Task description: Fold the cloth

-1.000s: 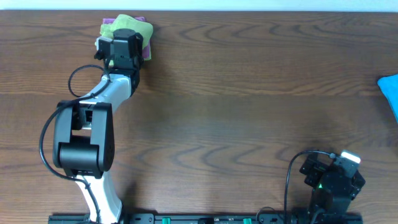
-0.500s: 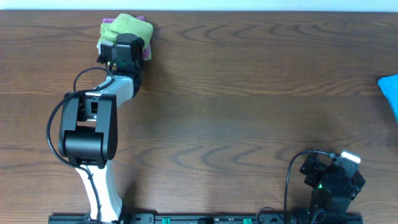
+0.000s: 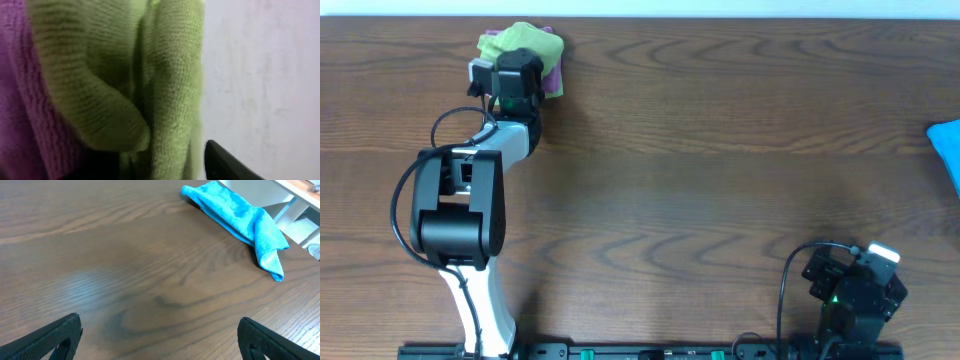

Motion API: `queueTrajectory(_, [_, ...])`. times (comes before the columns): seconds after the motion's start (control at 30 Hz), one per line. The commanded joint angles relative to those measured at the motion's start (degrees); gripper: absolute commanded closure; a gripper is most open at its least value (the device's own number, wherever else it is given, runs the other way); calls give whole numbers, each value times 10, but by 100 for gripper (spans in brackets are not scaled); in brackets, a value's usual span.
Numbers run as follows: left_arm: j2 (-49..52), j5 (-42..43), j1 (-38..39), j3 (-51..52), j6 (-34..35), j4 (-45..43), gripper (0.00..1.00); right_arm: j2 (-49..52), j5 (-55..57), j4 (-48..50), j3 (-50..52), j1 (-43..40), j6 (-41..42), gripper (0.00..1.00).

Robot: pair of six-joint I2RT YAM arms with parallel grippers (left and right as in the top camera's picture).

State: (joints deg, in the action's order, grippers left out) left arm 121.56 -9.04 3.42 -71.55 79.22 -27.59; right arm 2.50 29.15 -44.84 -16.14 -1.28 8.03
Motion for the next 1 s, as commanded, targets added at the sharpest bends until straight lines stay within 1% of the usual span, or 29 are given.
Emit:
queueTrajectory(0.0, [3,-2,-3,-1,3,16,18,-4,3,0,2,-6,-6,1])
queueTrajectory(0.07, [3,2,-3,-1,5,23,3,-4,3,0,2,-6,-6,1])
queueTrajectory(0.1, [3,5,-3,-1,5,23,5,-4,3,0,2,-6,-6,1])
queueTrajectory(0.37, [1,38,-3,-1,7,23,5,-4,3,0,2,-6,-6,1])
queueTrajectory(0.43, [-9,48,-2,-1,7,36,5,-4,3,0,2,-6,-6,1])
queueTrajectory(0.5, [-26,48,0,-1,7,67,5,-4,3,0,2,-6,-6,1])
queueTrajectory(0.73, [-108,49,0,-1,5,250,5,-4,3,0,2,-6,-6,1])
queueTrajectory(0.87, [-132,60,0,-1,4,302,5,-4,3,0,2,-6,-6,1])
queueTrajectory(0.97, [-151,99,0,-1,-22,319,5,-4,3,0,2,-6,-6,1])
